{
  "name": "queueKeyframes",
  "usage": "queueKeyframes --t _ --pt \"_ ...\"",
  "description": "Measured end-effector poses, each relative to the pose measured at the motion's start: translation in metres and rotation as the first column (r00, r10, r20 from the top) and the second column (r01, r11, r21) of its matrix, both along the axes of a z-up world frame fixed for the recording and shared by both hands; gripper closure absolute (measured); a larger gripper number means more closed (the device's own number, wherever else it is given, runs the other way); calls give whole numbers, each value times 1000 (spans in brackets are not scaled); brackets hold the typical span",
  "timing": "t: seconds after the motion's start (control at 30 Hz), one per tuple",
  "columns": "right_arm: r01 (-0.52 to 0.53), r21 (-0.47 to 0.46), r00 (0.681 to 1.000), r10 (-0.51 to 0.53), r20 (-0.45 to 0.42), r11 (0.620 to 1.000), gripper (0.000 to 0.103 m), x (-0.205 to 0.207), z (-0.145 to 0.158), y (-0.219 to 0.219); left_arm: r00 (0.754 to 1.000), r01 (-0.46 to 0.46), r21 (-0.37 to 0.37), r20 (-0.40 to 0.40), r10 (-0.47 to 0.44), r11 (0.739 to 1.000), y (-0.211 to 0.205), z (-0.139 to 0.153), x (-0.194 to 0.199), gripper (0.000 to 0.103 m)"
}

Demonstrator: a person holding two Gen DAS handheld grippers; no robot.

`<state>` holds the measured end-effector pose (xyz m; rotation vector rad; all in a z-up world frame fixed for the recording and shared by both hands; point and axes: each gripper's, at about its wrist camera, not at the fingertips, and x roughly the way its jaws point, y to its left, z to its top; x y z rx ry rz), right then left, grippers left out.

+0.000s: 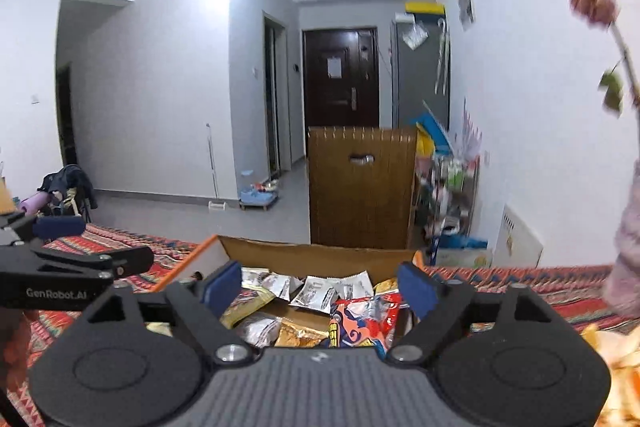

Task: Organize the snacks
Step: 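Lower both packets into the box and open both tools, then move both tools back over the snack pile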

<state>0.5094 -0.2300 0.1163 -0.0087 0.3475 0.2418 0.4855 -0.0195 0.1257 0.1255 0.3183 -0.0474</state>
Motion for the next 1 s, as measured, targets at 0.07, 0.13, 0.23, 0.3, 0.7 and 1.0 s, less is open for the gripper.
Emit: queueKeyframes --t 0.07,0.13,0.23,0.3,0.7,1.0 --pt "-25 -8 1000 25 7 1000 15 -30 8 -4 1000 -4 7 22 4 1000 -1 6 -32 0" --pt "-45 -21 999 45 12 999 12 -60 12 -7 999 -4 9 41 4 1000 -1 9 -65 0" --pt "-48 -26 999 49 24 999 9 -111 14 -13 998 -9 15 55 8 1000 0 6 -117 0" --pt "-49 -20 999 50 16 999 9 -144 8 -20 999 -8 26 52 7 1000 1 -1 -149 0" --pt "48 61 992 -40 -116 997 9 -307 -76 -32 992 -75 -96 -111 64 993 20 -68 -304 0" --pt "55 41 973 -44 -226 998 9 -340 -121 -21 979 -94 -120 -193 69 988 23 -100 -329 0"
